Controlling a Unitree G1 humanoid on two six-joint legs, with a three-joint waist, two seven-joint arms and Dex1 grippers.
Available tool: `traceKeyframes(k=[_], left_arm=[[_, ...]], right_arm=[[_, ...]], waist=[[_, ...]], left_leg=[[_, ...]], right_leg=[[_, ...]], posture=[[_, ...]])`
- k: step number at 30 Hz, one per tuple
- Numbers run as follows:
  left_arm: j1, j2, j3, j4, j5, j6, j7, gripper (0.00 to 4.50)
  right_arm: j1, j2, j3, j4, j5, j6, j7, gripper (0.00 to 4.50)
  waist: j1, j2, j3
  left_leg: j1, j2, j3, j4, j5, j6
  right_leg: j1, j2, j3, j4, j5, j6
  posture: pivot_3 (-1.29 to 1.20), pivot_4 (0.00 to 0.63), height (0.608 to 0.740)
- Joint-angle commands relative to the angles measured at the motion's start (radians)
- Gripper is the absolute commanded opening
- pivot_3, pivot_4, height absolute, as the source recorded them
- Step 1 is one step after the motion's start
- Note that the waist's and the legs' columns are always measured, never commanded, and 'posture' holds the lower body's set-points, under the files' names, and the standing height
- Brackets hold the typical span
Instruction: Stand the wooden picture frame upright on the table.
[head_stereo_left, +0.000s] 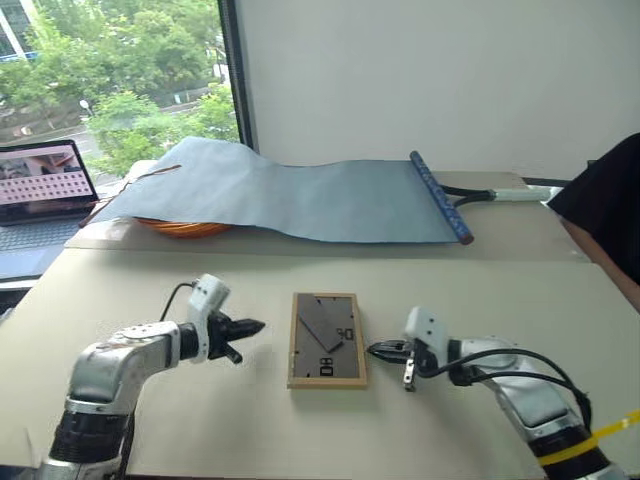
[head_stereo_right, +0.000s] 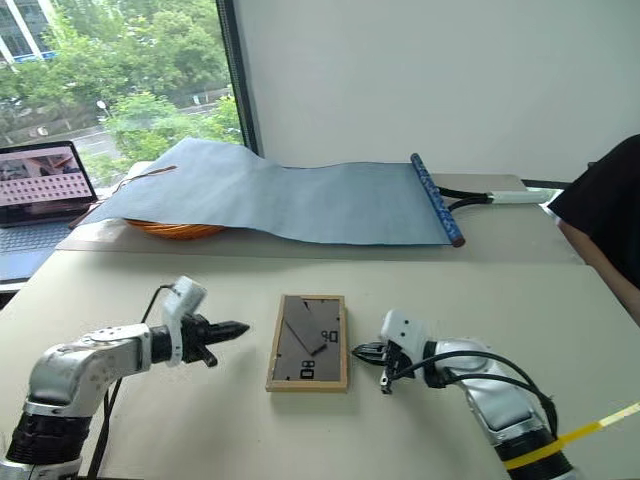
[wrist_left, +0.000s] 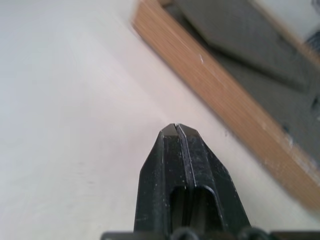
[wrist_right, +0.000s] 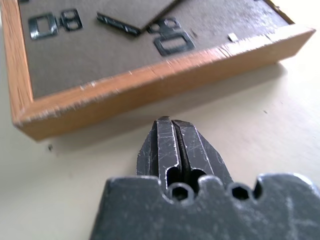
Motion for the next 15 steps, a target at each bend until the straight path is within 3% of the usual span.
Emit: traceKeyframes(k=[1,4,6,12,15], left_arm=[[-0.034,0.044,0.169,0.053,-0.305,0.356,-0.062,0.51],[-0.039,0.074,0.144,0.144,-0.537,0.383,0.011,1.22],[-0.049,0.077,0.077,0.214,-0.681,0.383,0.114,1.97],[-0.017,0.02,-0.079,0.249,-0.805,0.383,0.388,4.26],[-0.016,-0.027,-0.102,0.266,-0.847,0.383,0.497,4.39]], right_arm=[[0.01,-0.038,-0.063,0.055,0.011,-0.068,0.031,0.0],[-0.002,-0.026,-0.053,0.09,0.008,-0.106,0.048,0.0],[-0.017,0.0,-0.036,0.109,0.011,-0.122,0.058,0.0],[-0.053,0.061,0.022,0.151,-0.025,-0.157,0.072,0.0],[-0.069,0.088,0.025,0.167,-0.021,-0.157,0.066,0.0]], waist=[[0.001,0.0,0.0],[-0.002,0.0,0.0],[-0.003,0.0,0.0],[-0.012,0.0,0.0],[-0.009,-0.001,0.0]], left_leg=[[0.0,0.0,0.0,0.0,0.0,0.0],[0.0,0.0,-0.001,-0.001,0.0,0.0],[0.0,0.0,-0.001,-0.001,0.0,0.0],[0.001,0.0,-0.002,-0.001,0.0,0.0],[0.001,0.0,-0.002,-0.001,0.0,0.0]], right_leg=[[0.0,0.0,0.0,0.0,0.0,0.0],[-0.001,0.0,-0.001,0.0,0.0,0.0],[-0.001,0.0,-0.001,0.0,0.0,0.0],[0.0,0.0,-0.001,0.001,0.0,-0.001],[0.001,0.0,-0.001,0.001,0.0,-0.001]], posture=[[0.0,0.15,0.74],[0.0,0.15,0.74],[0.0,0.15,0.74],[0.0,0.15,0.74],[0.0,0.15,0.74]])
